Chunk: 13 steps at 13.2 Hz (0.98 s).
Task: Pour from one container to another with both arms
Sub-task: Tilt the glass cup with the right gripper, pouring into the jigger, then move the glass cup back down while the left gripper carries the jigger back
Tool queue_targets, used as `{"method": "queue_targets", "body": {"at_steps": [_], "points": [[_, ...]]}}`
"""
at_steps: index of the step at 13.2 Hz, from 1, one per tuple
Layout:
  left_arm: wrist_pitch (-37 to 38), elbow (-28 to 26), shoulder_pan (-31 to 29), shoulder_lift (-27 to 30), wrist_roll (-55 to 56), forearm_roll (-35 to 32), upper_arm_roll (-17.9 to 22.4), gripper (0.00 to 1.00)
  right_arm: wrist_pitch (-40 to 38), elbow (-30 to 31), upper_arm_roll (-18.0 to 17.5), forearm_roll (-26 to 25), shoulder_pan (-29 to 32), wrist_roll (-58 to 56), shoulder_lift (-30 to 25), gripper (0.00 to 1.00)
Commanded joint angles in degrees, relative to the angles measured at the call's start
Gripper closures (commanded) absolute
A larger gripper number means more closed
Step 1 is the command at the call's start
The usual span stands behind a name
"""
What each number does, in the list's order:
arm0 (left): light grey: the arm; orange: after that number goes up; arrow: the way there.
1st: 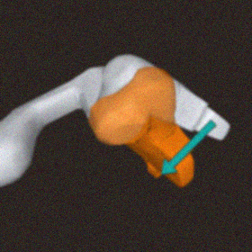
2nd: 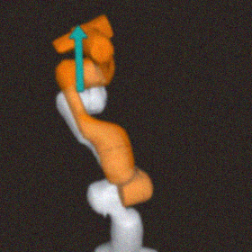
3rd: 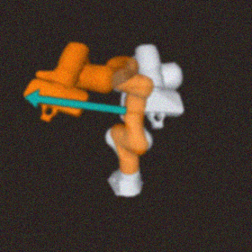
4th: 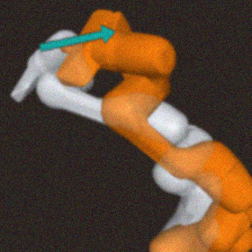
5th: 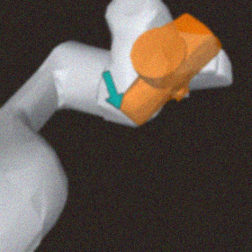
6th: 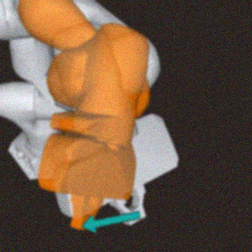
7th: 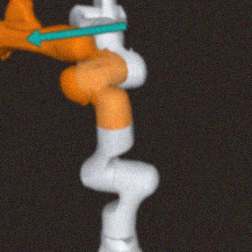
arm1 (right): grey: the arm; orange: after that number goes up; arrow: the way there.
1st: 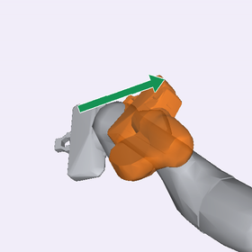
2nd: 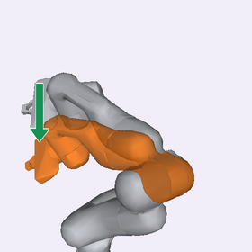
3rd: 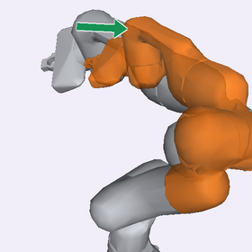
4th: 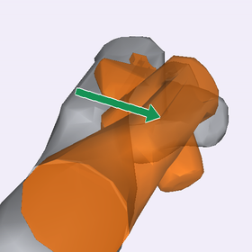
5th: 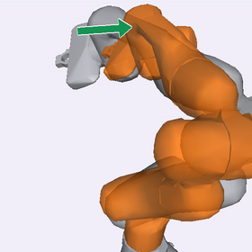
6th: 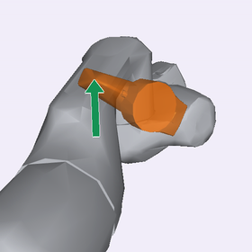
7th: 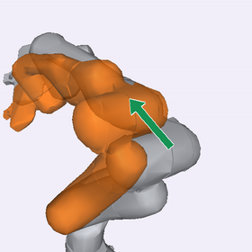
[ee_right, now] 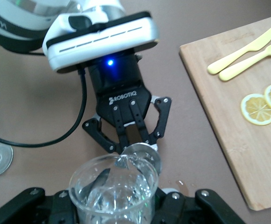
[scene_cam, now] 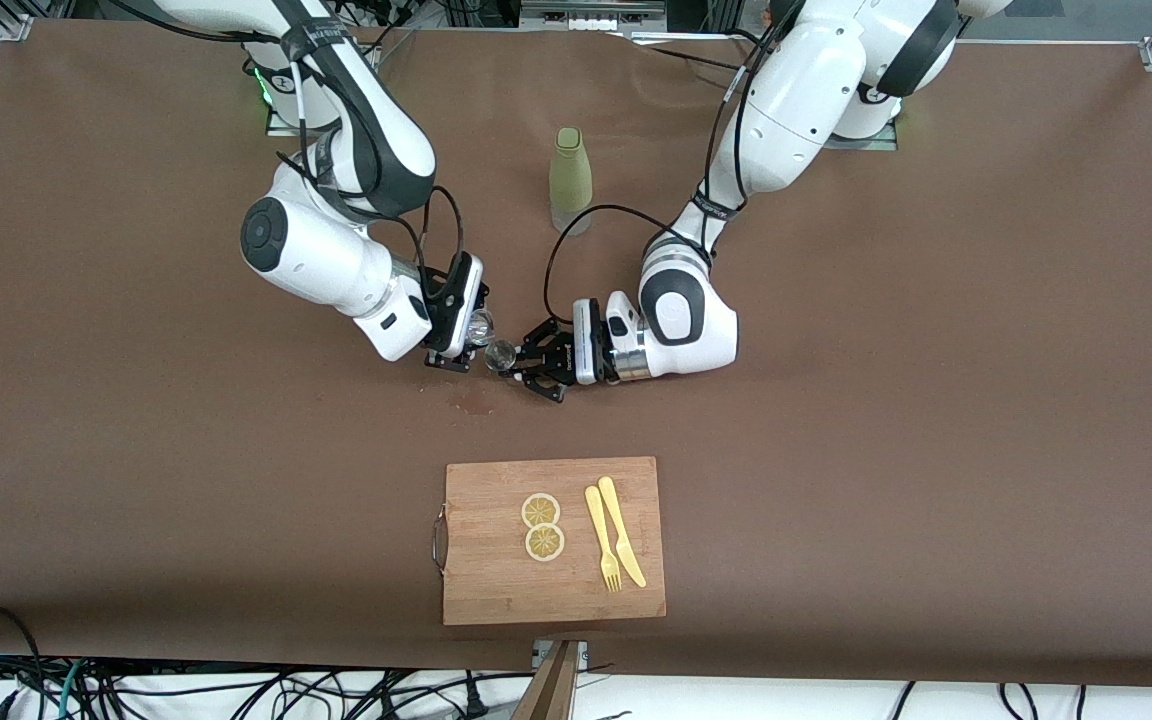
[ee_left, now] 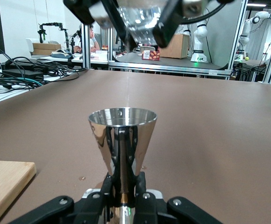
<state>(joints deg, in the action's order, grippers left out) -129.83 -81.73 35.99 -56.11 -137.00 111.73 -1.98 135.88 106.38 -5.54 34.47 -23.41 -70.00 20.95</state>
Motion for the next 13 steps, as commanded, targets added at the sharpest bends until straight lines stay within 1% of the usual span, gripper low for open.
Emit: {"method": "queue_targets", "body": {"at_steps": [1,2,3,5,7,9,11,13], "points": [[-1.3,1.8,0.2,-0.5,-0.4,2.5,-0.2,1.0,0.6,0.3,-0.4,1.3,0.4,0.0,-3.1,0.73],[-1.3,1.4,0.2,-0.3,-0.1,2.5,-0.2,1.0,1.1,0.0,-0.4,1.7,0.6,-1.2,-4.0,0.73],[-1.1,1.1,0.0,-0.2,-0.4,2.4,-0.2,1.0,1.1,-0.6,-0.4,3.4,0.6,-1.9,-5.1,0.73],[-0.9,0.8,-0.7,0.0,-0.7,2.4,-0.2,1.0,1.2,-1.0,-0.4,4.2,1.3,-4.3,-6.7,0.73],[-0.5,-1.1,-2.0,1.4,-1.5,2.3,-0.1,1.0,1.2,-2.1,-0.8,6.8,2.2,-4.5,-8.1,0.73],[1.7,-4.4,-4.0,3.6,-2.7,2.1,-0.2,1.0,0.8,-3.5,-1.2,10.1,4.1,-6.0,-9.1,0.73],[4.2,-7.8,-6.1,5.8,-3.8,1.9,-0.2,1.0,0.8,-4.2,-4.2,13.5,7.6,-7.8,-9.4,0.73],[8.7,-11.6,-8.3,7.1,-4.3,1.7,-0.1,1.0,0.5,-5.5,-5.0,18.2,9.3,-10.7,-9.4,0.73]]}}
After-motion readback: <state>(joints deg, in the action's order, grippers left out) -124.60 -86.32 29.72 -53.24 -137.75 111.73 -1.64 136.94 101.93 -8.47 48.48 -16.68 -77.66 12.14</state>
